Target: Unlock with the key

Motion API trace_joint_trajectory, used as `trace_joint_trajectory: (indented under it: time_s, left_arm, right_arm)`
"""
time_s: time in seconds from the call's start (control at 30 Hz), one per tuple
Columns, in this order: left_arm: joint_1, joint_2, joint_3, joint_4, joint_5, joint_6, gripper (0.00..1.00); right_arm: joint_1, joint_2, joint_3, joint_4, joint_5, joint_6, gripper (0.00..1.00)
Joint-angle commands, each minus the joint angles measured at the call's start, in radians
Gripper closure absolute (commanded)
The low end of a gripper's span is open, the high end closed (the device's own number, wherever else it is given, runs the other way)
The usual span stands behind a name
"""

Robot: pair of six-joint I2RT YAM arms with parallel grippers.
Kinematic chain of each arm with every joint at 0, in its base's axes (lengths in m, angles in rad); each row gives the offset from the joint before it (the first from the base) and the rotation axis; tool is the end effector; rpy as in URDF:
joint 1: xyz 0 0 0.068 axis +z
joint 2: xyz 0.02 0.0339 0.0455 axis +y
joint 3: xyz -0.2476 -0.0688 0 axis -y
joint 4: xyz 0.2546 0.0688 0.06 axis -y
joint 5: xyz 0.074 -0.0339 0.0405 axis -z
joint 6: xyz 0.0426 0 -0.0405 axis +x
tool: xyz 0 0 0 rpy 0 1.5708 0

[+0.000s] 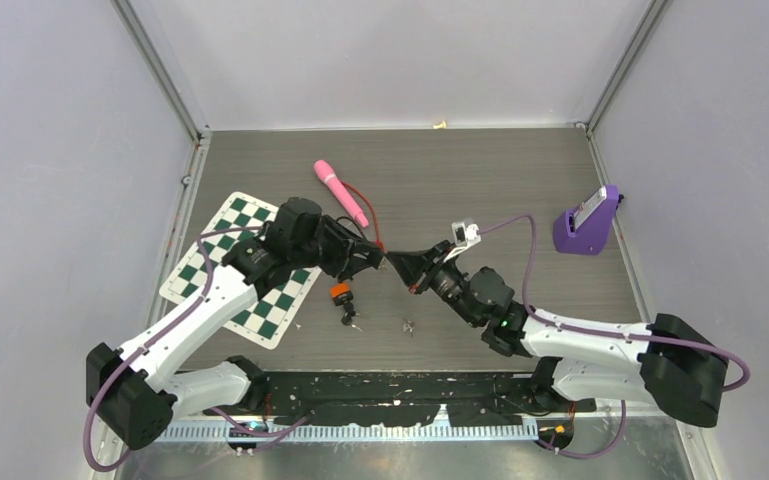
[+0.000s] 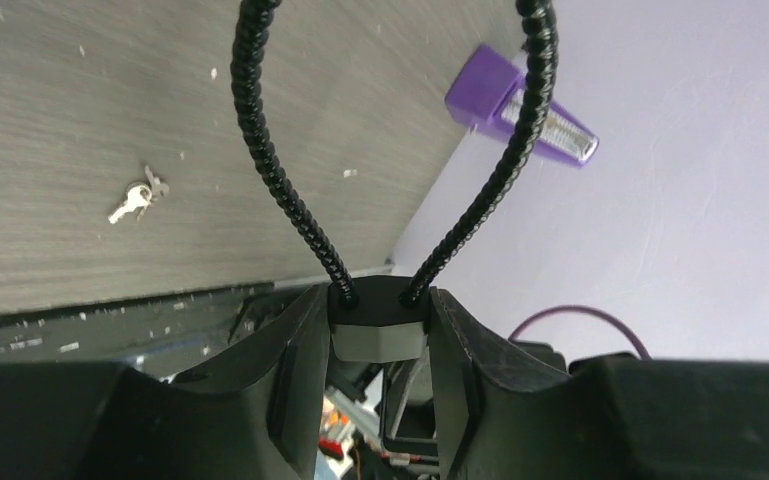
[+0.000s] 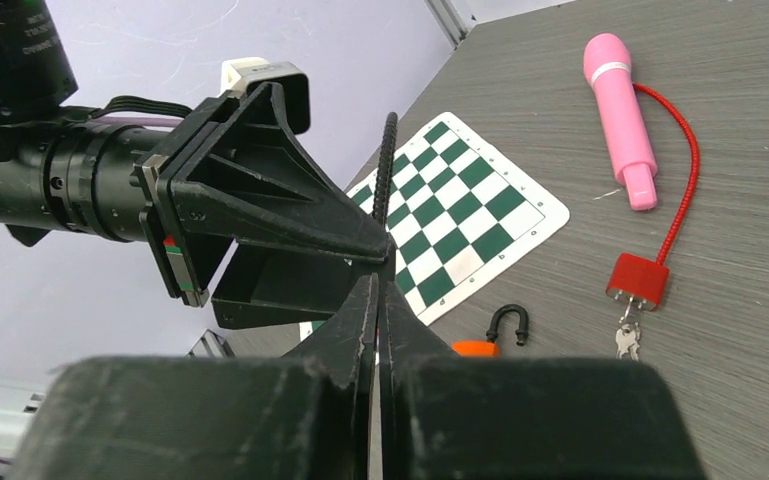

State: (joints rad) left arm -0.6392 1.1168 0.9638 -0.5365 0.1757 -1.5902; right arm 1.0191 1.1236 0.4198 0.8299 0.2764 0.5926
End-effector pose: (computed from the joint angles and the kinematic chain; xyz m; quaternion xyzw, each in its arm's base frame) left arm 0.2055 -0.1621 0.2828 -0.3792 0.8182 -0.4164 0.1159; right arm 0.1461 0.2153 0.2322 -0.0376 0.6619 0.4730 0.5803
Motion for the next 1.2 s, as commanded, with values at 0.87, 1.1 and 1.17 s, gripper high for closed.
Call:
trace_joint_trajectory:
  time_s: [0.87,1.1,1.17]
  left_arm:
    - [-0.173,0.673,0.385,-0.319,-0.246,0.485,1.00]
    - [-0.173,0.847,0.536,-0.352,-0.292,0.473,1.00]
    - [-0.173,0.878,0.584,-0.361,-0.294,0.471,0.97]
  right_arm:
    - [-0.111,-0.323,0.171,-1.270,-0.102,-0.042,0.35]
    - [-0.097,-0.286,0.180,-1.266,-0.114,-0.066,0.36]
    - [-0.091,-0.269,0.182,-1.260,-0.117,-0.069,0.36]
